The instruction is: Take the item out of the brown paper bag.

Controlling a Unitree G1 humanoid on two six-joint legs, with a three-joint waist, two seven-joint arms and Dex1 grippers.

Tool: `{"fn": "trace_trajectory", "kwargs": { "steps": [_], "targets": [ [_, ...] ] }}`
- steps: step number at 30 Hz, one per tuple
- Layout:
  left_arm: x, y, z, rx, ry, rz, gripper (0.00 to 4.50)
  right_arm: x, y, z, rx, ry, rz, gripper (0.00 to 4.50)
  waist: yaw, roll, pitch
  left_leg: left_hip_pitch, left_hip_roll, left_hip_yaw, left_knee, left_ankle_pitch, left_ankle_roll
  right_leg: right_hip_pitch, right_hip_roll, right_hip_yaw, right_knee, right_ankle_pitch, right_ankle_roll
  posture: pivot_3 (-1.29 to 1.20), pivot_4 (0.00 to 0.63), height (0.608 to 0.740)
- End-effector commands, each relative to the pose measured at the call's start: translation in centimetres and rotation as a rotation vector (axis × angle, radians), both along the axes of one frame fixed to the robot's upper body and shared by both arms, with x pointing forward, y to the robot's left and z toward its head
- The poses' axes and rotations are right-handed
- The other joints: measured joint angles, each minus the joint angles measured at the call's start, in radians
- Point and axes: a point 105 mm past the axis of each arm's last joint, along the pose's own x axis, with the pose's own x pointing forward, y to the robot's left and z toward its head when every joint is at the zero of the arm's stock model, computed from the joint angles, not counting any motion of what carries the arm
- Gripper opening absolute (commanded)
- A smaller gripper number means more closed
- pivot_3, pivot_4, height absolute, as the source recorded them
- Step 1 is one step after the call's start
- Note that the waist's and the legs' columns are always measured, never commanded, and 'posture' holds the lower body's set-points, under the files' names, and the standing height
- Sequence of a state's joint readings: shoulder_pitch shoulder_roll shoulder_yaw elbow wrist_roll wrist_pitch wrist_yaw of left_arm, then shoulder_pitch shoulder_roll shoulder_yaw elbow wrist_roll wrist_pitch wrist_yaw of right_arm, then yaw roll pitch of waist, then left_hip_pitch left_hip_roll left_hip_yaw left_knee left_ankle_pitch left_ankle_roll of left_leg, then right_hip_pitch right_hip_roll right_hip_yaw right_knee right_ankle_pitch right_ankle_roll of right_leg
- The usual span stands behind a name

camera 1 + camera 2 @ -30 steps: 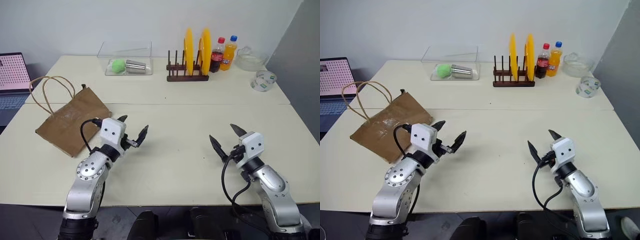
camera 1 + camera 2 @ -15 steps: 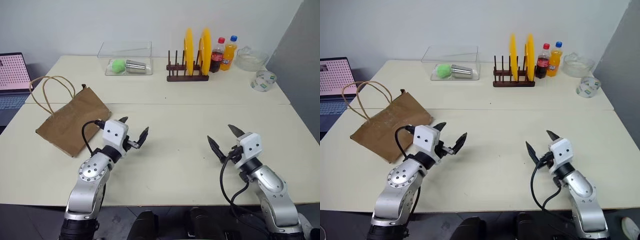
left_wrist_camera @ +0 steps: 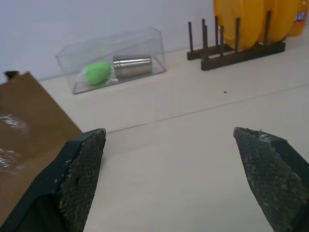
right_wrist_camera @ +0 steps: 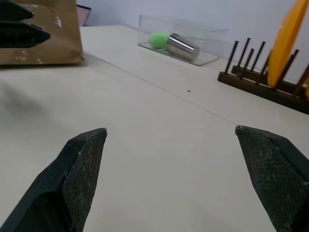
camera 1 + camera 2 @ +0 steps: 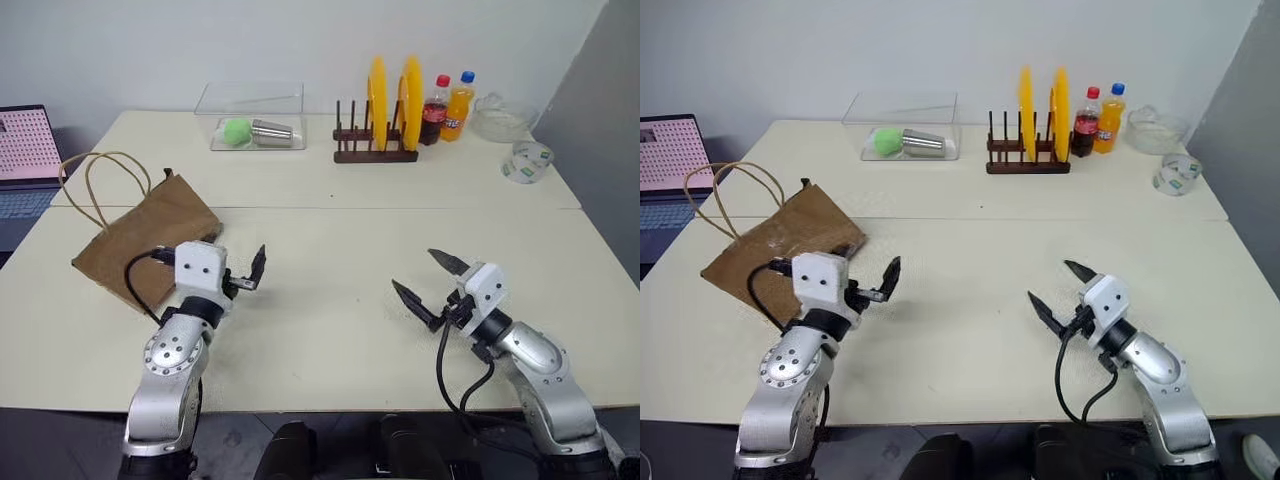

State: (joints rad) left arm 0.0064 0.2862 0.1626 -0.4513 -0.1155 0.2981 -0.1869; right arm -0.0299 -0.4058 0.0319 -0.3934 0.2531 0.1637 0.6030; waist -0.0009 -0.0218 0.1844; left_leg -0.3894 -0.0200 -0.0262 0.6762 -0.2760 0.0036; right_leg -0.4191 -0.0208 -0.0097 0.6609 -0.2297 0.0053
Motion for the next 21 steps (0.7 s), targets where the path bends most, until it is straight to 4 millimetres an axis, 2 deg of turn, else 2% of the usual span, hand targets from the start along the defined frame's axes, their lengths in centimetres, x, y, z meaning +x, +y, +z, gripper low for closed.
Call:
{"fn": "trace_trajectory", "kwargs": {
  "steps": [1,6,10,16,18,21],
  "targets": [
    [-1.7,2.0,2.3,-0.031,-0.087,0.076,4.45,-0.7,1.6,2.9,0.007,-0.051,0.146,4.5,-0.001,0.0,0.0,0.0,0.0,0.0,0.0,0.0,0.0,0.0,0.0,0.0,0.0,0.0,0.0,0.0,0.15,0.74],
    [-4.5,8.0,3.6,-0.064,-0.087,0.246,4.45,-0.8,3.9,5.2,0.018,-0.029,0.345,4.5,-0.004,-0.001,0.0,0.0,0.001,0.0,0.0,0.0,0.0,0.0,0.001,-0.001,0.0,0.0,0.0,0.0,0.15,0.74],
    [-5.4,10.9,5.1,-0.058,-0.069,0.257,4.45,-1.0,5.1,6.3,0.008,-0.024,0.478,4.5,0.002,-0.001,0.001,-0.001,0.001,-0.002,0.0,0.0,0.0,0.0,0.001,-0.003,0.0,-0.001,-0.002,0.0,0.15,0.74],
    [-3.7,13.2,7.0,-0.1,0.016,0.158,4.45,-1.7,6.4,7.8,-0.009,-0.019,0.619,4.5,0.004,-0.002,0.001,-0.001,0.0,-0.003,0.0,0.0,0.0,0.0,0.0,-0.003,-0.001,-0.001,-0.002,0.0,0.15,0.74],
    [-2.5,14.1,7.7,-0.106,0.038,0.159,4.45,-1.8,6.7,8.3,-0.017,-0.033,0.639,4.5,0.001,-0.002,0.001,-0.001,0.0,-0.003,0.0,0.0,0.0,0.0,0.0,-0.003,0.0,-0.001,-0.002,0.0,0.15,0.74],
    [-0.5,14.4,8.7,-0.108,0.068,0.124,4.45,-1.9,6.9,8.7,-0.023,-0.047,0.645,4.5,0.0,-0.003,0.001,-0.001,0.0,-0.003,0.0,0.0,0.0,-0.001,0.0,-0.003,0.0,-0.001,-0.002,0.0,0.15,0.74]
  ]
}}
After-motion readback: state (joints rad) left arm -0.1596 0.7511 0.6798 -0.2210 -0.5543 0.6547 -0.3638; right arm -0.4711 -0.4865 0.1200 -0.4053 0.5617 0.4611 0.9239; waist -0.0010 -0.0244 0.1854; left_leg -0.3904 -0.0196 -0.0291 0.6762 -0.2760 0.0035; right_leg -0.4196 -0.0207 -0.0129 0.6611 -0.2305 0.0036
